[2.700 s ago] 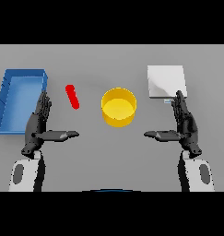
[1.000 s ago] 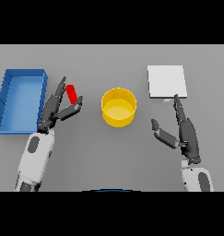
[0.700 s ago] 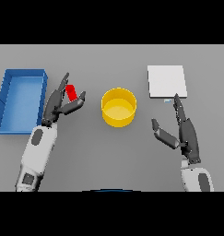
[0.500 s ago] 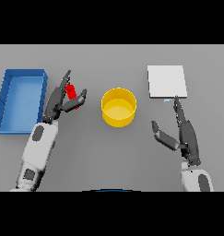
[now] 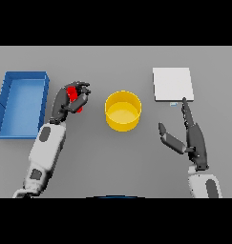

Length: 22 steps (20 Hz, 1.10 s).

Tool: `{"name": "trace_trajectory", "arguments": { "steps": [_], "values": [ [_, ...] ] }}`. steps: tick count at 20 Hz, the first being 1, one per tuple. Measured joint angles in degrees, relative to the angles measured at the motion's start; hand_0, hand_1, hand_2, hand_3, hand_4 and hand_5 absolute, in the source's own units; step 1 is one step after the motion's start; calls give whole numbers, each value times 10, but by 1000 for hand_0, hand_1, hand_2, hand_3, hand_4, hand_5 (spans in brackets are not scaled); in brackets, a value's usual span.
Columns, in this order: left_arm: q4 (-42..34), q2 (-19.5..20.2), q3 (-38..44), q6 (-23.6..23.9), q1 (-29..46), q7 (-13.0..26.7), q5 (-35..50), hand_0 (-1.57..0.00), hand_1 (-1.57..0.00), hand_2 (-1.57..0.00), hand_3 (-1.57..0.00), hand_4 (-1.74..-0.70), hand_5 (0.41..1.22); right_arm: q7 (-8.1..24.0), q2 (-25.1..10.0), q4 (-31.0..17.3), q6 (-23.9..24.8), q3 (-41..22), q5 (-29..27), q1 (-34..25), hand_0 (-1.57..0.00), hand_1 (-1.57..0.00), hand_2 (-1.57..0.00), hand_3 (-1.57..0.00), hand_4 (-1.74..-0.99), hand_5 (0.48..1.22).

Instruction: Pick up the red beaker and tilt it to pour out 1 green nut into yellow bowl. Pick up the yellow bowl and place it on the metallic measuring scale.

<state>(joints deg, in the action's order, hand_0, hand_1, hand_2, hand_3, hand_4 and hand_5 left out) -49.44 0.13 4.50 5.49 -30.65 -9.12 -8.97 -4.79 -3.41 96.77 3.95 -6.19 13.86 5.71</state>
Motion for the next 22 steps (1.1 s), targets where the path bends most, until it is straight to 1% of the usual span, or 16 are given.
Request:
{"name": "trace_trajectory", "arguments": {
  "steps": [1,2,3,5,6,8,10,11,12,13,14,15,16,17,20,22],
  "values": [
    [4,1,-6,-4,-5,-3,-7,-1106,-1125,-1142,-974,-1603,1078,-3,3,2,0,-3,2,2,1,1,1,1,-1252,644],
    [6,1,-11,-6,-5,-13,-9,-1199,-1214,-1228,-1093,-1571,1106,2,3,2,2,-4,4,1,1,1,1,1,-1250,643],
    [-2,2,-19,-7,-1,-6,-15,-1273,-1285,-1296,-1189,-1544,1129,5,0,-2,1,0,1,-2,1,1,1,1,-1254,644],
    [-8,0,-19,-14,1,6,-16,-1380,-1388,-1395,-1326,-1505,1162,-5,2,-5,-2,0,-2,2,1,1,1,1,-1257,645],
    [-11,-5,-19,-11,4,5,-18,-1419,-1425,-1430,-1375,-1552,1159,-6,6,1,2,-7,5,3,1,1,1,1,-1258,644],
    [-11,-7,-14,-1,-4,6,-9,-1473,-1477,-1481,-1446,-1620,1140,5,5,-1,1,-2,0,-3,1,1,1,1,-1260,643],
    [-19,-7,-3,9,-5,-11,8,-1509,-1511,-1513,-1491,-1664,1128,-5,7,-4,4,-4,3,3,1,1,1,1,-1258,646],
    [-33,-5,-1,10,-5,-13,17,-1521,-1523,-1525,-1507,-1679,1122,2,0,0,4,1,4,0,1,1,1,1,-1258,646],
    [-40,-10,-4,14,-1,-14,22,-1531,-1533,-1534,-1520,-1692,1118,-2,-1,5,3,0,4,2,1,1,1,1,-1259,647],
    [-47,-8,-7,21,-6,-9,20,-1539,-1540,-1542,-1530,-1701,1114,4,1,4,5,0,4,-2,1,1,1,1,-1259,649],
    [-62,-5,-14,28,-9,6,16,-1545,-1546,-1547,-1538,-1709,1114,5,-1,1,4,0,5,-5,1,1,1,1,-1263,652],
    [-75,-1,-25,26,-6,3,11,-1551,-1551,-1552,-1545,-1716,1114,-1,0,0,5,0,6,-2,1,1,1,1,-1263,654],
    [-92,8,-37,23,-9,17,4,-1555,-1555,-1556,-1550,-1721,1114,-3,-2,2,4,-2,9,2,1,1,1,1,-1262,658],
    [-110,14,-57,22,-4,20,-12,-1558,-1558,-1559,-1554,-1725,1117,-9,-1,5,2,-5,10,7,1,1,1,1,-1261,661],
    [-130,51,-109,3,-23,90,-63,-1564,-1565,-1565,-1562,-1733,1125,-9,-4,1,2,-3,11,1,1,1,1,1,-1256,671],
    [-131,66,-133,-9,-32,113,-84,-1564,-1565,-1565,-1562,-1733,1117,-5,-8,6,4,-3,16,5,1,1,1,1,-1256,676]
  ]
}}
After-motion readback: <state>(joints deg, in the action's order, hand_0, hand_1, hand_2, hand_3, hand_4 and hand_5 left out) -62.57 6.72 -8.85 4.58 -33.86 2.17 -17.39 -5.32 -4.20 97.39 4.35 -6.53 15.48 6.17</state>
